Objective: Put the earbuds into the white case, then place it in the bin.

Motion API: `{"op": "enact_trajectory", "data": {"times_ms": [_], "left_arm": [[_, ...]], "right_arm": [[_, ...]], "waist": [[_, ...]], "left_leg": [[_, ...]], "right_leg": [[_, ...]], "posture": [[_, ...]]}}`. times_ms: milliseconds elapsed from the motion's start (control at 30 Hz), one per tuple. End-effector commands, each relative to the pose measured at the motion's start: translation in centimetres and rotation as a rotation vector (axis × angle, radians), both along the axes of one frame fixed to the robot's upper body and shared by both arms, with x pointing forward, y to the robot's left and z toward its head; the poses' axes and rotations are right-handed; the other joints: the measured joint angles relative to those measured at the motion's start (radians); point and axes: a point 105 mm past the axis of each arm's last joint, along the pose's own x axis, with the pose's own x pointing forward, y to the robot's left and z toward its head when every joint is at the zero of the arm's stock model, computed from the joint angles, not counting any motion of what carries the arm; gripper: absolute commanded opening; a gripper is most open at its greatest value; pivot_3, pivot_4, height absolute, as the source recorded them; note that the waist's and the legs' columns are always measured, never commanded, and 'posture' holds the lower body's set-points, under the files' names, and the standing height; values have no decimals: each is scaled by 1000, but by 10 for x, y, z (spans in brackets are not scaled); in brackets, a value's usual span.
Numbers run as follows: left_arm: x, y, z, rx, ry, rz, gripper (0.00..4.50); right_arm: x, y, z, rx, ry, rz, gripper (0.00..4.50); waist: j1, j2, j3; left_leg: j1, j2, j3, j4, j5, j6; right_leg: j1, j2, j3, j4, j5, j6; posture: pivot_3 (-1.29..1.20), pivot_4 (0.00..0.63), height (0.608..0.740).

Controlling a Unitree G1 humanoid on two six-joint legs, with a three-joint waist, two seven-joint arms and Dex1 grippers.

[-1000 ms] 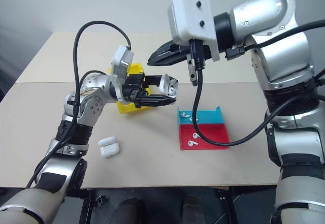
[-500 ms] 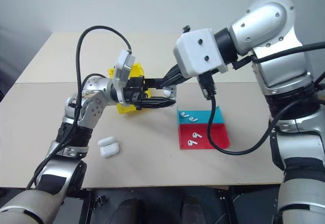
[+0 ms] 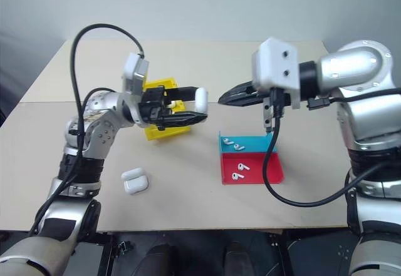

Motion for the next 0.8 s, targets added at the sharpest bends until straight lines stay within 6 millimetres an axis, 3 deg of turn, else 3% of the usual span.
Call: {"op": "enact_trajectory", "data": {"times_ms": [33,167,333,600,767,800], "left_arm": [[9,18,12,-26,-71,185,2800],[47,32,7,-96,-25,609,2800],[83,49,-20,-85,95,1029,2800],[115,56,-40,13,178,1284,2800],[109,50,-32,8,136,1228,4363],[107,53,-28,-2,126,1219,4446]], "right_arm": [[-20,-13,7,150,46,-101,44],[-35,-13,-18,275,199,-190,44],[-37,-5,-39,349,298,-297,44],[-38,-2,-31,397,303,-319,44],[-38,-3,-30,416,315,-328,0],[-38,-3,-31,417,320,-330,0]], "waist": [[6,0,0],[19,0,0],[18,-1,-1],[18,-1,0],[18,-1,-1],[18,-1,0]], "left_leg": [[0,0,0,0,0,0],[1,0,0,1,-2,4],[2,-1,-1,4,-2,4],[1,-1,-1,4,-3,4],[0,-1,-1,2,-3,5],[-1,-1,-1,1,-3,5]], "right_leg": [[0,0,0,0,0,0],[1,0,0,1,0,0],[2,0,1,0,0,0],[1,0,1,0,0,0],[1,0,0,-1,0,0],[1,0,0,-1,0,0]], "posture": [[0,150,740],[0,150,740],[0,150,740],[0,150,740],[0,150,740],[0,150,740]]}}
